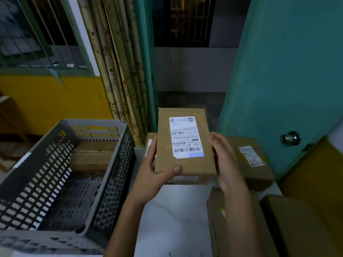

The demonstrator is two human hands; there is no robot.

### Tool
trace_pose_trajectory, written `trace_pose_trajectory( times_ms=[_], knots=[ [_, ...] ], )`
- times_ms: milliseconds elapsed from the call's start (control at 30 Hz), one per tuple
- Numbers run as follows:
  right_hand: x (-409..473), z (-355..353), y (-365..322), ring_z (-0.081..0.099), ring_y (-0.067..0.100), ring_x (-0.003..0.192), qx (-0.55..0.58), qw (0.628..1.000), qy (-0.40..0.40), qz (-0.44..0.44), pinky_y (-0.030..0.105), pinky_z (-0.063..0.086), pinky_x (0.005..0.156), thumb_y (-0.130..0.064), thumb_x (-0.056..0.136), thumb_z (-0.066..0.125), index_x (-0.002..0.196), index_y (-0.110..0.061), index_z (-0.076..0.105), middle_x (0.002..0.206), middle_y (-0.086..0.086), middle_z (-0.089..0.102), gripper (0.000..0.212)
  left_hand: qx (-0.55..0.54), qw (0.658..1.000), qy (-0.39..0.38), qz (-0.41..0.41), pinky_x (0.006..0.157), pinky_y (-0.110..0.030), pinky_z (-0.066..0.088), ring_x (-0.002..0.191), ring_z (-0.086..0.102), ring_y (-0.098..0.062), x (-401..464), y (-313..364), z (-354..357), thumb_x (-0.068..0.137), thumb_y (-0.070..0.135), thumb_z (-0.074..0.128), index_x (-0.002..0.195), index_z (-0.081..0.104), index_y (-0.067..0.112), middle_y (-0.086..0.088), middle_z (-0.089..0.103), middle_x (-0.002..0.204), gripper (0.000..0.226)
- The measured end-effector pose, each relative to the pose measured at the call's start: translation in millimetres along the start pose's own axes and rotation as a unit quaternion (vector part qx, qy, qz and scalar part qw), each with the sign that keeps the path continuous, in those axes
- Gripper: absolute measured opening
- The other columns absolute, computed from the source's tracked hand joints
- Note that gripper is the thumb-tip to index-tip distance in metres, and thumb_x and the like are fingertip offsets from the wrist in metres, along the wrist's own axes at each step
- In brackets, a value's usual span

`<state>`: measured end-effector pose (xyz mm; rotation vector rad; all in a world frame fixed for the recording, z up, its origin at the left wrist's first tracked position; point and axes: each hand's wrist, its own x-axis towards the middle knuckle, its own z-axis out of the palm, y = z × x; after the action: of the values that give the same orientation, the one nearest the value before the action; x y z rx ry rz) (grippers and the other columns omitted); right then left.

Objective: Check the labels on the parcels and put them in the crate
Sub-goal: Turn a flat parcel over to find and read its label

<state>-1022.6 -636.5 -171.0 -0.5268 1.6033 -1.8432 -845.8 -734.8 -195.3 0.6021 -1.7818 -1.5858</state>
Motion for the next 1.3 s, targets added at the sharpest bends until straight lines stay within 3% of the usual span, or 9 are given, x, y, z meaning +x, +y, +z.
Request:
trace_pose_trajectory(
  times_ms=[167, 267, 367, 500, 667, 800, 933, 1067, 1300],
  knots=[
    [-20, 24, 13, 0.061, 0.014, 0.128, -0.041, 0.989, -0.139, -0.023, 0.045, 0.051, 0.103, -0.077, 0.068, 0.074, 0.150, -0.060, 0.028, 0.144, -0.019, 0.058, 0.096, -0.028, 0.995, 0.092, 0.013, 0.082, -0.015, 0.056, 0.110, 0.066, 0.003, 5, 11, -22, 0.080, 0.036, 0.081, 0.138, 0.045, 0.047, 0.029, 0.069, 0.118, 0.069],
    [-28, 46, 18, 0.060, 0.009, 0.128, -0.047, 0.984, -0.170, -0.034, 0.036, 0.053, 0.102, -0.064, 0.061, 0.088, 0.154, -0.055, 0.015, 0.137, -0.024, 0.062, 0.119, -0.032, 0.995, 0.097, 0.019, 0.089, -0.020, 0.056, 0.119, 0.066, -0.007, 8, 9, -44, 0.079, 0.053, 0.073, 0.154, 0.040, 0.030, 0.010, 0.067, 0.132, 0.086],
    [-36, 70, 16, 0.062, 0.010, 0.126, -0.063, 0.989, -0.116, -0.066, 0.044, 0.050, 0.106, -0.054, 0.066, 0.084, 0.154, -0.053, 0.020, 0.134, -0.021, 0.064, 0.109, -0.005, 0.998, 0.058, 0.024, 0.097, -0.020, 0.052, 0.127, 0.061, -0.008, 7, 13, -61, 0.079, 0.049, 0.072, 0.158, 0.033, 0.021, 0.006, 0.063, 0.139, 0.093],
    [-41, 92, 12, 0.067, 0.013, 0.113, -0.066, 0.996, 0.017, -0.057, 0.044, 0.057, 0.093, -0.083, 0.061, 0.072, 0.138, -0.064, 0.043, 0.137, -0.012, 0.061, 0.084, 0.058, 0.998, 0.000, 0.032, 0.105, -0.021, 0.049, 0.132, 0.053, -0.001, 2, 15, -81, 0.080, 0.043, 0.080, 0.158, 0.030, 0.036, 0.015, 0.053, 0.148, 0.093],
    [-47, 105, 23, 0.067, 0.010, 0.117, -0.049, 0.997, 0.013, -0.062, 0.047, 0.053, 0.102, -0.087, 0.048, 0.076, 0.147, -0.054, 0.041, 0.130, -0.015, 0.067, 0.110, 0.072, 0.996, 0.024, 0.044, 0.118, -0.048, 0.038, 0.144, 0.043, -0.013, 0, 9, -92, 0.086, 0.053, 0.073, 0.160, 0.025, 0.039, 0.009, 0.045, 0.156, 0.089],
    [-51, 106, 22, 0.063, 0.010, 0.124, -0.080, 0.993, -0.050, -0.072, 0.048, 0.049, 0.107, -0.064, 0.058, 0.088, 0.153, -0.054, 0.027, 0.134, -0.018, 0.065, 0.113, 0.036, 0.999, 0.028, 0.017, 0.116, -0.032, 0.042, 0.138, 0.045, 0.003, -5, 13, -99, 0.086, 0.053, 0.074, 0.159, 0.021, 0.045, 0.015, 0.044, 0.155, 0.091],
    [-51, 116, 24, 0.060, 0.004, 0.124, -0.097, 0.992, -0.038, -0.067, 0.040, 0.049, 0.105, -0.075, 0.051, 0.086, 0.148, -0.065, 0.024, 0.136, -0.024, 0.061, 0.116, 0.006, 0.999, 0.033, -0.009, 0.094, -0.005, 0.045, 0.121, 0.049, 0.020, -4, 15, -104, 0.084, 0.042, 0.069, 0.159, 0.021, 0.042, 0.018, 0.046, 0.149, 0.089],
    [-50, 119, 26, 0.062, 0.005, 0.121, -0.084, 0.995, -0.004, -0.060, 0.042, 0.051, 0.103, -0.074, 0.050, 0.086, 0.146, -0.064, 0.030, 0.134, -0.022, 0.062, 0.111, 0.002, 1.000, -0.005, -0.030, 0.104, -0.026, 0.052, 0.124, 0.057, 0.006, 1, 12, -116, 0.077, 0.040, 0.080, 0.157, 0.026, 0.047, 0.018, 0.052, 0.147, 0.096],
    [-56, 115, 16, 0.070, 0.006, 0.103, -0.067, 0.997, 0.016, -0.043, 0.017, 0.055, 0.073, -0.049, 0.069, 0.083, 0.139, -0.042, 0.052, 0.116, -0.017, 0.072, 0.077, -0.002, 1.000, -0.001, -0.028, 0.092, -0.019, 0.056, 0.119, 0.060, 0.005, 5, 13, -112, 0.080, 0.041, 0.077, 0.157, 0.034, 0.039, 0.014, 0.056, 0.144, 0.088]
  ],
)
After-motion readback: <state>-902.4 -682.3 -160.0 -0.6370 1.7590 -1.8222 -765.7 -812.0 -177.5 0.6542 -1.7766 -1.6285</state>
